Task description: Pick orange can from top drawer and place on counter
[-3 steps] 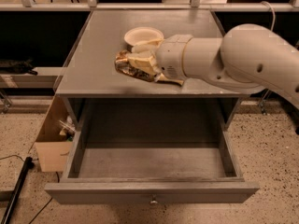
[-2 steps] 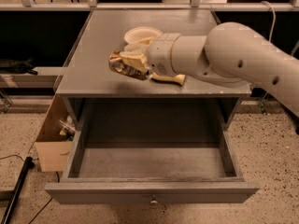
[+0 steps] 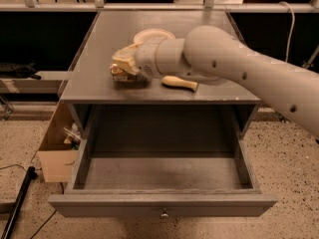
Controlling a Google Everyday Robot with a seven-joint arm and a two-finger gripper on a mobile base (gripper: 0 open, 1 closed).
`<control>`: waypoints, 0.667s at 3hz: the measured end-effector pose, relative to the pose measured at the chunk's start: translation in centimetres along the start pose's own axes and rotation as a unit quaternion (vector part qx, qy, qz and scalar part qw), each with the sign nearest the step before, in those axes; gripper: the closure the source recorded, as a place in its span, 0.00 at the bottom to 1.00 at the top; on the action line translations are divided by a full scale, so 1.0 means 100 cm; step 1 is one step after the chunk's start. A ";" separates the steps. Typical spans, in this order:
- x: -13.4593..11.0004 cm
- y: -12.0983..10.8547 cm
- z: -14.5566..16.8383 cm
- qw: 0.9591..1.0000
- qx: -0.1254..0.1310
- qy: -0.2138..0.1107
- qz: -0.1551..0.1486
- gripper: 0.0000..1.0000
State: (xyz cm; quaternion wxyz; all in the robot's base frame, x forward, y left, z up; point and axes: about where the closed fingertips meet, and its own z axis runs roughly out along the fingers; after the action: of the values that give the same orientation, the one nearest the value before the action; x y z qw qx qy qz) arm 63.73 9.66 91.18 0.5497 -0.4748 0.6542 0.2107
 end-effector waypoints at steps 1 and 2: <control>0.001 0.009 0.041 1.000 -0.011 0.001 0.005 1.00; -0.001 0.015 0.051 1.000 -0.017 0.000 0.005 0.85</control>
Offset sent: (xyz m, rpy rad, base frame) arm 0.0144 0.0400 -0.0171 0.0034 0.0199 0.0189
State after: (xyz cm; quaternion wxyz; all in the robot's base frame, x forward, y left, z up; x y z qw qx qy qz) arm 65.14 14.47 89.37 0.5406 -0.4807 0.6529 0.2246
